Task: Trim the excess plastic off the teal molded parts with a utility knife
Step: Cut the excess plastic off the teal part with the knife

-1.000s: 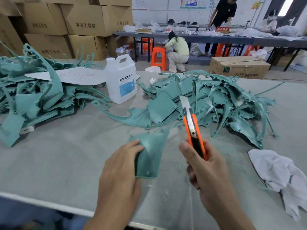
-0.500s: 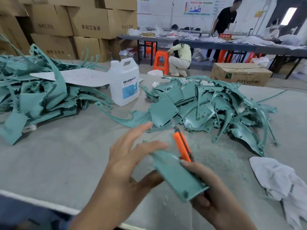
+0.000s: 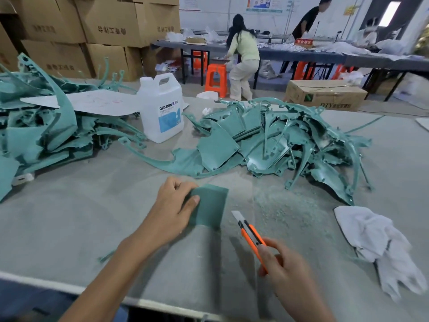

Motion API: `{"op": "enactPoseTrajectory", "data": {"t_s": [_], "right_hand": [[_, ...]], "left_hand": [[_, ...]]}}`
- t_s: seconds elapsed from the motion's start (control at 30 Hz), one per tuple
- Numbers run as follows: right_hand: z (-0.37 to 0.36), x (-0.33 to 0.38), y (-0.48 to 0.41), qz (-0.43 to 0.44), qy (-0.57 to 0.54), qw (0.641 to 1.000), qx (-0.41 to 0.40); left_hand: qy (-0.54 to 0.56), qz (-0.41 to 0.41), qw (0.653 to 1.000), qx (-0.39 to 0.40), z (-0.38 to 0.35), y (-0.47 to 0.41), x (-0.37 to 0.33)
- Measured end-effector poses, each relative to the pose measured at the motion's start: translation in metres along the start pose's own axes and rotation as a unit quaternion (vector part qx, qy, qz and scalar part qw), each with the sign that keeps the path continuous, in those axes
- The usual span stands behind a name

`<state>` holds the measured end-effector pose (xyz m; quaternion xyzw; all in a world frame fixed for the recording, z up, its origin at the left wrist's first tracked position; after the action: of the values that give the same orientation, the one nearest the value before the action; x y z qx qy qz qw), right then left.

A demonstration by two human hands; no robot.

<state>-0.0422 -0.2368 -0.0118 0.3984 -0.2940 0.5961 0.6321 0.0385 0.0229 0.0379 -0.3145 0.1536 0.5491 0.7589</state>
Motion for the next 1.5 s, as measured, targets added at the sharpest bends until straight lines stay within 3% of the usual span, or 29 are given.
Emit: {"op": "enactPoseTrajectory", "data": {"t_s": [0.23,0.47,0.67,0.8,0.87,1.07,1.27,1.43,1.5], "right_hand": [[-0.022,-0.003,-0.004,0.006,0.144,0.989,0.035],[-0.025,0.003,-0.004,0.02,0.093,0.995,0.017],[-0.006,0.045,0.001,0.097,-0.093,0.991,-0.01],[0.01,0.07,0.017,0.12,-0.248,0.961,0.026],[0.015,0.073,0.023,0.123,-0.27,0.955,0.031],[0.01,0.013,0.005,0.04,-0.105,0.992,-0.049],[0.031,-0.025,-0.008,0.007,-0.016,0.996,-0.084],[0.068,-0.04,-0.018,-0.027,0.222,0.963,-0.154],[0.079,-0.032,-0.019,0.056,0.329,0.926,-0.175]], "left_hand": [[-0.03,-0.001,0.999,-0.012,-0.006,-0.005,0.011],[-0.044,0.006,0.999,-0.019,-0.009,0.0,0.009],[-0.041,0.014,0.999,-0.016,-0.009,0.003,0.01],[-0.035,-0.001,0.999,-0.014,-0.009,0.007,0.008],[-0.04,0.003,0.999,-0.011,-0.01,0.007,0.008],[-0.034,0.006,0.999,-0.012,-0.009,0.008,0.009],[-0.042,0.022,0.999,-0.012,-0.008,0.009,0.005],[-0.156,0.03,0.984,-0.086,0.008,0.02,-0.013],[-0.141,0.028,0.986,-0.082,0.014,0.024,-0.024]]}}
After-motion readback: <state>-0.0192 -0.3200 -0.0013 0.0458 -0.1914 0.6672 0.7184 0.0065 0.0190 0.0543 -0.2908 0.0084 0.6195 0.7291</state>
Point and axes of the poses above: each hand's wrist, its own y-axis away from the middle knuckle, its own z-axis out of the back of the hand, x = y × z, the point moved 7 cm from there along -y, towards the middle knuckle, and after that the axes turned 5 degrees about x, right-handed, at the moved point
